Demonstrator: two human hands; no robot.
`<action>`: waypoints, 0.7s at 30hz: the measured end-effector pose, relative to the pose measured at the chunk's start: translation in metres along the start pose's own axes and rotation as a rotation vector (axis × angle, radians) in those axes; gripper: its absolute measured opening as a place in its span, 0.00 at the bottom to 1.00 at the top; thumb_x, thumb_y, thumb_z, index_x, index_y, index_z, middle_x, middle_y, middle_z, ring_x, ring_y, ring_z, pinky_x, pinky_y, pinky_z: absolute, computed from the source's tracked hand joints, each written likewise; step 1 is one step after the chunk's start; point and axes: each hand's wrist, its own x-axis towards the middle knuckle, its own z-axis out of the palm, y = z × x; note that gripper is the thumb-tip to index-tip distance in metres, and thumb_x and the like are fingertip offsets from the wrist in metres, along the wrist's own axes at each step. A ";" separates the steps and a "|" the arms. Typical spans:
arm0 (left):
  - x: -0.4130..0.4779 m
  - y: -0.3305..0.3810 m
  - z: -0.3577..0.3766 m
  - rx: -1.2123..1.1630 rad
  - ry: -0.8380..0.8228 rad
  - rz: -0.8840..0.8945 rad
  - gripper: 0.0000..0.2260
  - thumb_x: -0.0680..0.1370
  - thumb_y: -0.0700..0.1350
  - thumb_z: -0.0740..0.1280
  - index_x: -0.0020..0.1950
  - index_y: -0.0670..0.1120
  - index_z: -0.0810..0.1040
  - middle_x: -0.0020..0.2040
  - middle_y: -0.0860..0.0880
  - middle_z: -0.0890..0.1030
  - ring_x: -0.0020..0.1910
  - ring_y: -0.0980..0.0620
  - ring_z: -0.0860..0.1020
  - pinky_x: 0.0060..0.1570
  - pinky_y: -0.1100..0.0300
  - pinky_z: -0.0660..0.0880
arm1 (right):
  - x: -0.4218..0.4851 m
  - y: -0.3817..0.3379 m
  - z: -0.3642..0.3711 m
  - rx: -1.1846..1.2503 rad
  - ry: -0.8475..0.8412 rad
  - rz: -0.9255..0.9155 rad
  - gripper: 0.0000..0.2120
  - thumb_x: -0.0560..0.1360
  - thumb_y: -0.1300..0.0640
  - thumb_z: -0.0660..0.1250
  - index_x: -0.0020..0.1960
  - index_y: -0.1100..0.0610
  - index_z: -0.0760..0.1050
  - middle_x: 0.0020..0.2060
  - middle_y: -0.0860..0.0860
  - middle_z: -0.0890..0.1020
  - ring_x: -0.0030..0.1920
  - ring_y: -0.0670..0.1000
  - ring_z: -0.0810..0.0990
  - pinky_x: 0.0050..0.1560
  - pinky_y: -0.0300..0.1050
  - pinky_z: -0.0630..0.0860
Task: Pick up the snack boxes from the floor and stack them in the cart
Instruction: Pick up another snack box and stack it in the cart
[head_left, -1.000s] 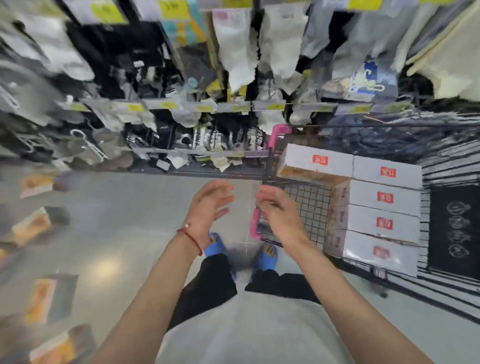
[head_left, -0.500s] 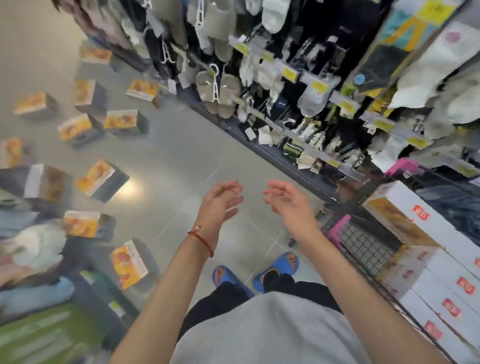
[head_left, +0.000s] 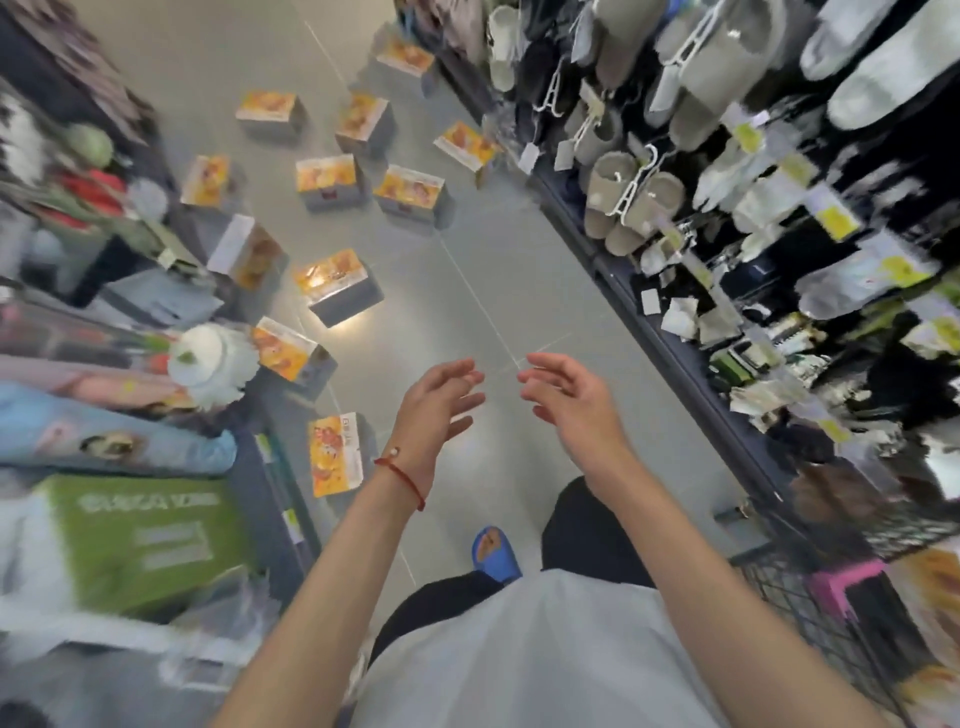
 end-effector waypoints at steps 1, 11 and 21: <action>0.007 0.002 -0.007 -0.013 0.020 -0.003 0.08 0.81 0.44 0.65 0.58 0.53 0.80 0.60 0.51 0.84 0.59 0.49 0.82 0.56 0.56 0.75 | 0.008 -0.004 0.009 -0.008 -0.018 0.005 0.12 0.80 0.63 0.68 0.61 0.52 0.79 0.56 0.53 0.85 0.55 0.50 0.83 0.58 0.44 0.78; 0.124 0.066 -0.053 -0.118 0.210 -0.061 0.10 0.82 0.43 0.64 0.63 0.48 0.79 0.60 0.50 0.84 0.59 0.49 0.82 0.62 0.52 0.76 | 0.155 -0.061 0.074 -0.074 -0.182 0.068 0.13 0.81 0.62 0.67 0.63 0.51 0.79 0.55 0.49 0.85 0.58 0.51 0.83 0.56 0.42 0.77; 0.233 0.159 -0.080 -0.295 0.390 -0.101 0.09 0.83 0.43 0.64 0.62 0.49 0.80 0.58 0.52 0.85 0.58 0.51 0.83 0.65 0.50 0.76 | 0.311 -0.151 0.132 -0.198 -0.350 0.104 0.15 0.79 0.66 0.66 0.57 0.48 0.79 0.53 0.49 0.86 0.55 0.47 0.83 0.59 0.45 0.77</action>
